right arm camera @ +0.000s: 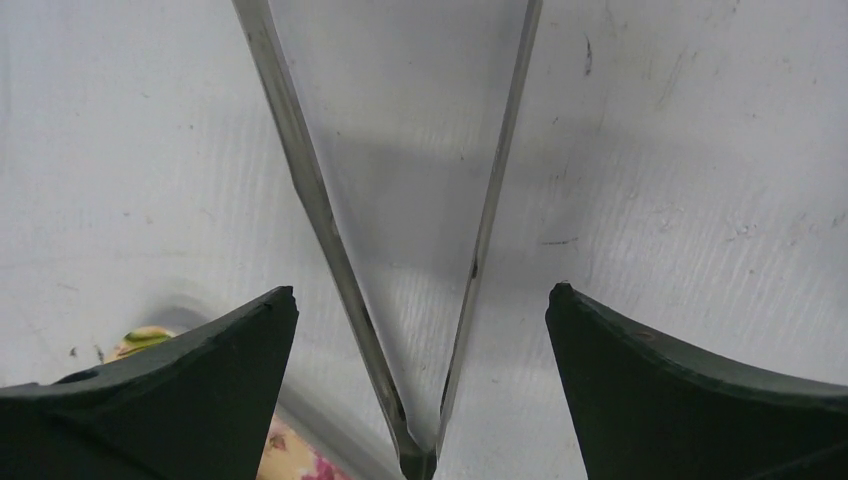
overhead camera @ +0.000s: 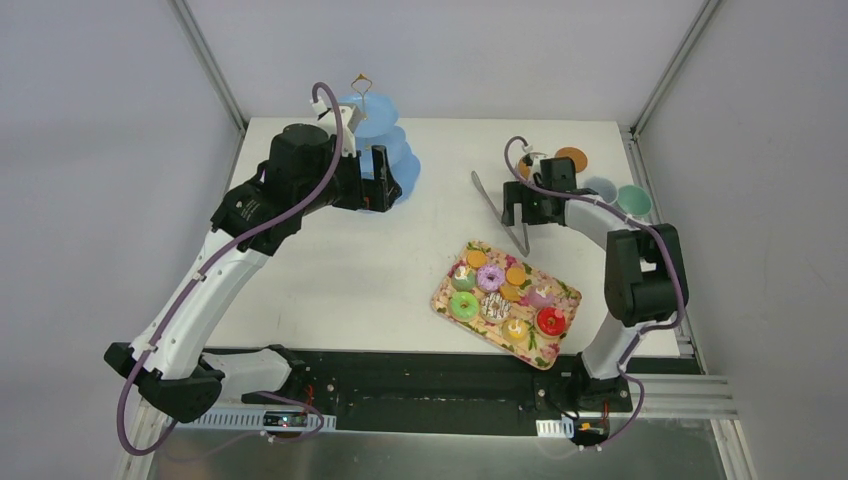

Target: Serve the afternoon tea

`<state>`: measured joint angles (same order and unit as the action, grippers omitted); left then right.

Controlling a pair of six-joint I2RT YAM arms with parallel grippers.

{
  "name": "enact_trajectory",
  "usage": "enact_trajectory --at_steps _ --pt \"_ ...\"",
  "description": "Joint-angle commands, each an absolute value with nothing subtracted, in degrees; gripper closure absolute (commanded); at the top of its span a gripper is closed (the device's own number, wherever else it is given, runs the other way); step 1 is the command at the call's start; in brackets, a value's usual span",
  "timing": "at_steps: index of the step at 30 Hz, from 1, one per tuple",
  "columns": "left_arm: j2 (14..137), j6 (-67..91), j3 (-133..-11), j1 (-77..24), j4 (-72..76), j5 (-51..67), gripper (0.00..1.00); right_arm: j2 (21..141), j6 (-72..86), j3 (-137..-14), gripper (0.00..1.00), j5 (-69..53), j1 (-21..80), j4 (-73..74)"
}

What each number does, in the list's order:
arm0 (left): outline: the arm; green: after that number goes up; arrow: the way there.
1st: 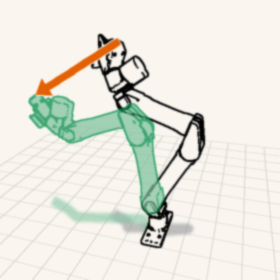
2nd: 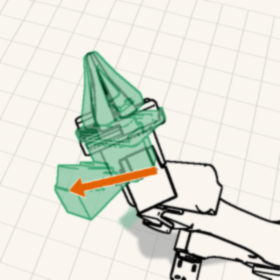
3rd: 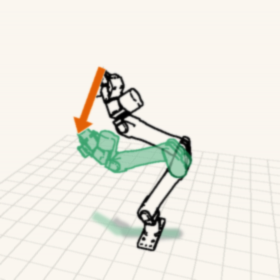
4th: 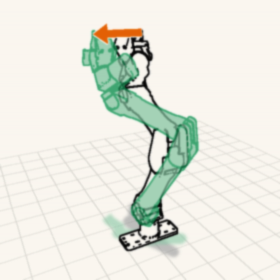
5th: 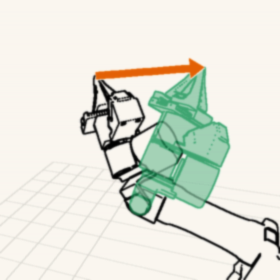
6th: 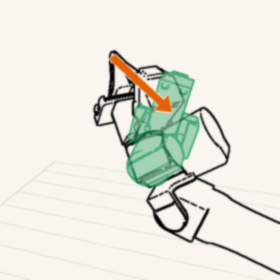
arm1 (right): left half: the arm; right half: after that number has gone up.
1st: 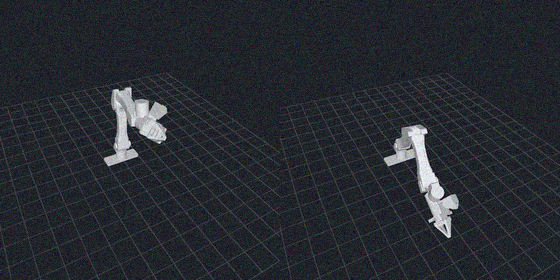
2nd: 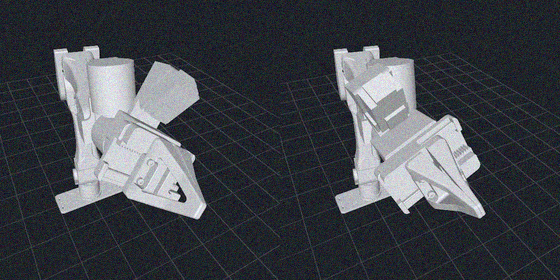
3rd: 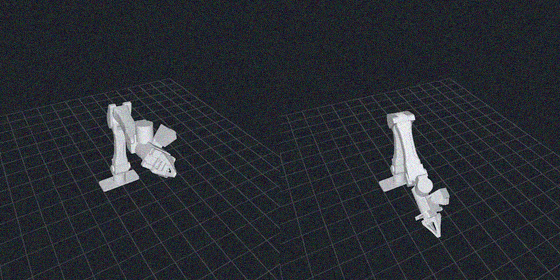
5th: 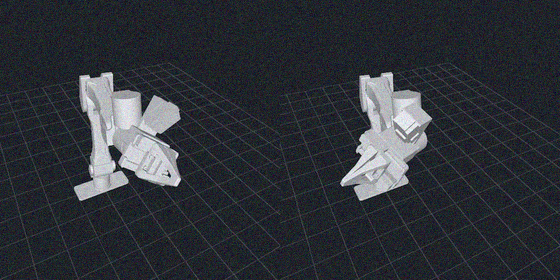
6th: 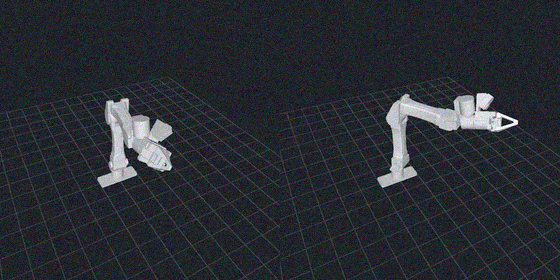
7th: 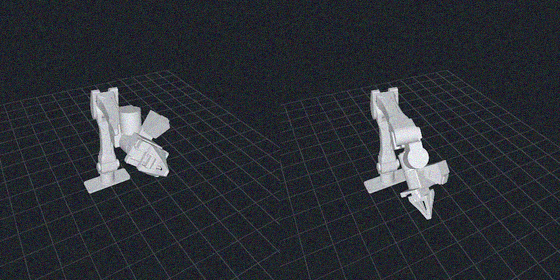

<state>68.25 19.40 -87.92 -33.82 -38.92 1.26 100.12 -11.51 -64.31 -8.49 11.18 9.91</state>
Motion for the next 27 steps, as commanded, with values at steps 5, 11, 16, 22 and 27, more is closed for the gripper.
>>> enact_trajectory --at_steps 5,11,16,22,27 --pt "67.3 20.3 -89.8 -34.4 -40.8 0.3 0.01 105.7 -17.8 -64.6 0.0 -5.2 14.6 0.6" --pt "67.0 20.3 -89.7 -34.4 -41.4 0.3 0.01 108.8 -18.1 -65.3 0.1 -0.7 15.8 -1.2" --pt "67.3 20.3 -89.9 -34.4 -41.2 0.3 0.01 107.9 -17.9 -64.0 0.18 1.7 16.5 -1.9" --pt "67.6 20.3 -89.7 -34.4 -40.8 0.7 0.01 106.1 -16.5 -64.3 0.34 3.0 17.3 -1.1" --pt "67.7 20.5 -89.7 -34.4 -40.3 1.1 0.0 104.0 -12.6 -67.4 0.42 3.6 17.4 3.3"
